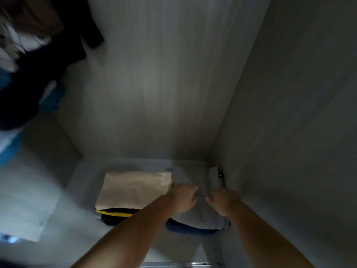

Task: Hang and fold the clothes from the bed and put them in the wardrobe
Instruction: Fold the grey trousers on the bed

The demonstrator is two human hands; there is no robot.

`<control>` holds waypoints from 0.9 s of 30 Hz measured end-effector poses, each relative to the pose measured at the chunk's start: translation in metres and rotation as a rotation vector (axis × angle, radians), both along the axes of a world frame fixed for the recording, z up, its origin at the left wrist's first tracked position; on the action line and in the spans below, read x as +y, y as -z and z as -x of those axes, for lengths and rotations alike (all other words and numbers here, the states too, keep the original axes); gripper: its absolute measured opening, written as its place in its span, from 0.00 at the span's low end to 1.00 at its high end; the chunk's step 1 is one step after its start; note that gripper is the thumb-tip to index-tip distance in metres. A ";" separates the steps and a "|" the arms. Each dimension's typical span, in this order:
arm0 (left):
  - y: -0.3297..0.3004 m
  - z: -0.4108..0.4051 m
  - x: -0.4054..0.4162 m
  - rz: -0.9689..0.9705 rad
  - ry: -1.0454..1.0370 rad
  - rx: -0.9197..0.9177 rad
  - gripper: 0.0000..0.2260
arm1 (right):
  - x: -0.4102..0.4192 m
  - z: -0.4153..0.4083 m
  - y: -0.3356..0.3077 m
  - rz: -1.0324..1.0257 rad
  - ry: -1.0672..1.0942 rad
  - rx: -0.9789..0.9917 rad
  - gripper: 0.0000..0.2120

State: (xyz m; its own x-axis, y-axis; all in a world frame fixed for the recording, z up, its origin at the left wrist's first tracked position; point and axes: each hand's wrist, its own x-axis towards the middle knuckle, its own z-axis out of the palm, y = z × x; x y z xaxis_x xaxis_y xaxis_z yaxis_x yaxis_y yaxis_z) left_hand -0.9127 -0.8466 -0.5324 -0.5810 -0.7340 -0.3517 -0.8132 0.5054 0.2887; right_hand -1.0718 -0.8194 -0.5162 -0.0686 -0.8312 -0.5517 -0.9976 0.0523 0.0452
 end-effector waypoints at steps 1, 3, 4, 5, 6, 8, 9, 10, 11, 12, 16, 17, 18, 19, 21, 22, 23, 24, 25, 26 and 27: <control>-0.032 -0.003 -0.005 0.023 -0.050 0.033 0.22 | 0.000 0.000 -0.030 0.072 0.011 -0.005 0.22; -0.097 -0.010 -0.013 0.103 -0.148 0.084 0.19 | -0.002 -0.002 -0.087 0.213 0.023 -0.003 0.24; -0.129 -0.014 -0.015 0.141 -0.185 0.101 0.19 | -0.003 -0.005 -0.116 0.266 0.030 -0.010 0.26; -0.159 -0.017 -0.015 0.166 -0.217 0.112 0.19 | -0.002 -0.008 -0.144 0.292 0.042 -0.020 0.28; -0.188 -0.019 -0.014 0.173 -0.238 0.117 0.19 | 0.000 -0.010 -0.170 0.291 0.060 -0.031 0.30; -0.238 -0.024 -0.007 0.165 -0.240 0.117 0.19 | 0.008 -0.013 -0.215 0.238 0.091 -0.037 0.33; -0.260 -0.027 -0.002 0.162 -0.242 0.114 0.19 | 0.013 -0.014 -0.237 0.218 0.096 -0.036 0.33; -0.280 -0.031 0.003 0.157 -0.249 0.112 0.19 | 0.018 -0.016 -0.256 0.211 0.095 -0.029 0.34; -0.299 -0.036 0.010 0.157 -0.255 0.116 0.18 | 0.025 -0.018 -0.275 0.211 0.091 -0.017 0.34; -0.315 -0.041 0.016 0.161 -0.258 0.118 0.17 | 0.033 -0.021 -0.294 0.217 0.086 -0.010 0.34; -0.366 -0.055 0.048 0.136 -0.261 0.104 0.12 | 0.072 -0.038 -0.356 0.223 0.086 -0.092 0.32; -0.375 -0.056 0.057 0.125 -0.261 0.102 0.12 | 0.084 -0.043 -0.370 0.232 0.085 -0.120 0.32; -0.383 -0.058 0.067 0.112 -0.258 0.102 0.13 | 0.095 -0.048 -0.382 0.239 0.083 -0.131 0.31; -0.391 -0.059 0.077 0.106 -0.250 0.101 0.15 | 0.106 -0.052 -0.394 0.245 0.081 -0.129 0.30; -0.407 -0.062 0.099 0.095 -0.229 0.099 0.18 | 0.131 -0.059 -0.413 0.243 0.092 -0.142 0.30; -0.414 -0.062 0.109 0.094 -0.214 0.098 0.19 | 0.144 -0.061 -0.420 0.228 0.102 -0.157 0.29; -0.423 -0.062 0.120 0.098 -0.190 0.087 0.19 | 0.157 -0.063 -0.427 0.202 0.117 -0.187 0.29; -0.432 -0.060 0.130 0.105 -0.161 0.056 0.19 | 0.171 -0.063 -0.430 0.171 0.137 -0.227 0.28; -0.441 -0.059 0.141 0.118 -0.128 0.014 0.19 | 0.187 -0.062 -0.432 0.126 0.163 -0.255 0.28; -0.449 -0.057 0.153 0.125 -0.100 -0.029 0.19 | 0.202 -0.062 -0.435 0.076 0.187 -0.266 0.28; -0.456 -0.056 0.165 0.124 -0.075 -0.063 0.19 | 0.219 -0.062 -0.438 0.030 0.204 -0.264 0.27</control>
State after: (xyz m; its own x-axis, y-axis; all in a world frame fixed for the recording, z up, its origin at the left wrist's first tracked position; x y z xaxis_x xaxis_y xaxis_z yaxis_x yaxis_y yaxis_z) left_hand -0.8564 -0.6814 -0.0761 -0.5026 -0.8147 -0.2894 -0.8645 0.4711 0.1752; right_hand -1.0099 -0.6007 -0.0778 -0.0935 -0.8313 -0.5479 -0.9434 0.2498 -0.2180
